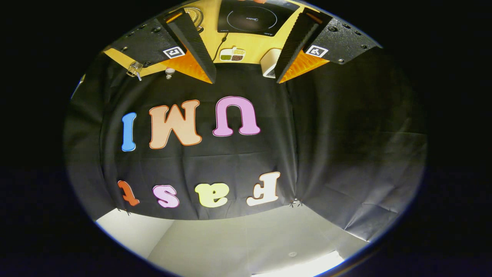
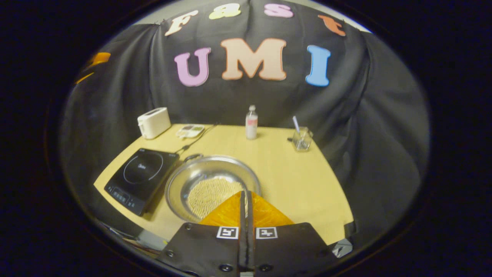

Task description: First push the handle of the pot to place it horizontally, then grasp the pot with both hands and set it on the induction cooktop.

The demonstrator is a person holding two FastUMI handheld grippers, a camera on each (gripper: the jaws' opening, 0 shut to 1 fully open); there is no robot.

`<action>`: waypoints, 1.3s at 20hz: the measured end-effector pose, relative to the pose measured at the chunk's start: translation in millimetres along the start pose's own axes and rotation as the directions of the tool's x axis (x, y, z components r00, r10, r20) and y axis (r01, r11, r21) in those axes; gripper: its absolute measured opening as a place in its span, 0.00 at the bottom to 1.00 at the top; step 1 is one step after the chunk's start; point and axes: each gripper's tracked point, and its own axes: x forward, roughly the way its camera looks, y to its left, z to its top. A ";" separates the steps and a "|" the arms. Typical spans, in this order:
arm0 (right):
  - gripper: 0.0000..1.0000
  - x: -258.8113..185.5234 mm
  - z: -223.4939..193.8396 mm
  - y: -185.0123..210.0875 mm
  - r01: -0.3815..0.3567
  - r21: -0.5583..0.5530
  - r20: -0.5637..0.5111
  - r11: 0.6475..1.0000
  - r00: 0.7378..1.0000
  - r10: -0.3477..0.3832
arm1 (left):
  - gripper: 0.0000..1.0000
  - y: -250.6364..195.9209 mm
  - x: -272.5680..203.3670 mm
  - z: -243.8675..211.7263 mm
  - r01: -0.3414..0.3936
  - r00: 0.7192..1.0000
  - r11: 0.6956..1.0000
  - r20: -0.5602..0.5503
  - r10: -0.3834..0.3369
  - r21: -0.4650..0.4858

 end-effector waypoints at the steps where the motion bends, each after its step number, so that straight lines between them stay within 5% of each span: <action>1: 0.00 2.8 -12.2 2.9 -0.012 0.003 -0.035 1.000 0.999 0.013 | 0.99 1.1 0.3 -1.0 -0.004 1.000 1.000 -0.001 0.004 0.004; 13: 0.03 31.2 -94.5 38.9 -0.143 -0.028 -0.304 0.989 0.944 0.128 | 0.98 29.7 -8.1 -8.9 -0.094 0.996 0.996 -0.011 0.094 0.010; 26: 0.03 45.4 -115.7 33.2 -0.190 -0.057 -0.403 0.980 0.903 0.151 | 0.99 42.7 -13.6 -17.7 -0.179 0.983 0.984 -0.037 0.179 0.010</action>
